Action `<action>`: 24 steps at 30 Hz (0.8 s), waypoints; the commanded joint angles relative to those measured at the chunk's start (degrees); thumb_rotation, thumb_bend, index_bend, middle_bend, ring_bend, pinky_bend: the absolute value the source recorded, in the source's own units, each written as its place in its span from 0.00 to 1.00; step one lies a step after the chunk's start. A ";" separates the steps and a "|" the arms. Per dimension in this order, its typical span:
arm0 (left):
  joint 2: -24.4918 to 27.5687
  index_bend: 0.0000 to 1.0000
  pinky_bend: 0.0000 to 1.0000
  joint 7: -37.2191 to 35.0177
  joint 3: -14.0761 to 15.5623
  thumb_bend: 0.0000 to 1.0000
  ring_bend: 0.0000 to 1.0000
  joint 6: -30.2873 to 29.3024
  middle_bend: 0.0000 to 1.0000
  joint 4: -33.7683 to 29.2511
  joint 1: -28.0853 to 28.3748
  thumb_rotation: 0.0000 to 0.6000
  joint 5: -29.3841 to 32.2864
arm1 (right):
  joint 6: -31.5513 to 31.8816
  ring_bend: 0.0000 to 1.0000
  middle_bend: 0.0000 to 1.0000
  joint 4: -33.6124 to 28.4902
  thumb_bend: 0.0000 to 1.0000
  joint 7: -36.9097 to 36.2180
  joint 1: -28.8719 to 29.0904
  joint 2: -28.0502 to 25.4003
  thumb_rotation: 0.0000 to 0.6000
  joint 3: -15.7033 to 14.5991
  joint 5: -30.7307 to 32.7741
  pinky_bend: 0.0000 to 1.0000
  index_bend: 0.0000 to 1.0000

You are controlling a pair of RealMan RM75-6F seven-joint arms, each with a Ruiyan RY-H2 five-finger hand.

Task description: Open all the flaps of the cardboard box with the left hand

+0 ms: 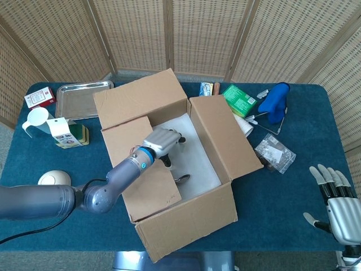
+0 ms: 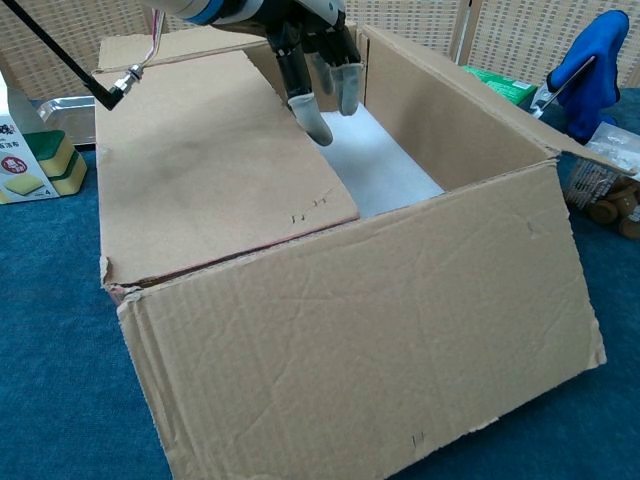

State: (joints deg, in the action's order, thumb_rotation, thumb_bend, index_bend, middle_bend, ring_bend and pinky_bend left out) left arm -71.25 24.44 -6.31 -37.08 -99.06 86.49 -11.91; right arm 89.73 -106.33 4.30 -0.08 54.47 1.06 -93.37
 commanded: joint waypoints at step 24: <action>12.44 0.50 0.66 -10.06 3.58 0.31 0.64 11.81 0.71 -4.87 2.68 1.00 0.89 | -0.44 0.00 0.00 -0.05 0.00 1.74 0.22 0.73 1.00 -0.22 -0.43 0.03 0.00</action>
State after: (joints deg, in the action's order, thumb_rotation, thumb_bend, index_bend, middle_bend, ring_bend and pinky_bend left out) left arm -59.70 15.26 -2.61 -25.68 -103.15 89.33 -10.33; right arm 89.29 -106.37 6.03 0.13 55.19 0.85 -93.78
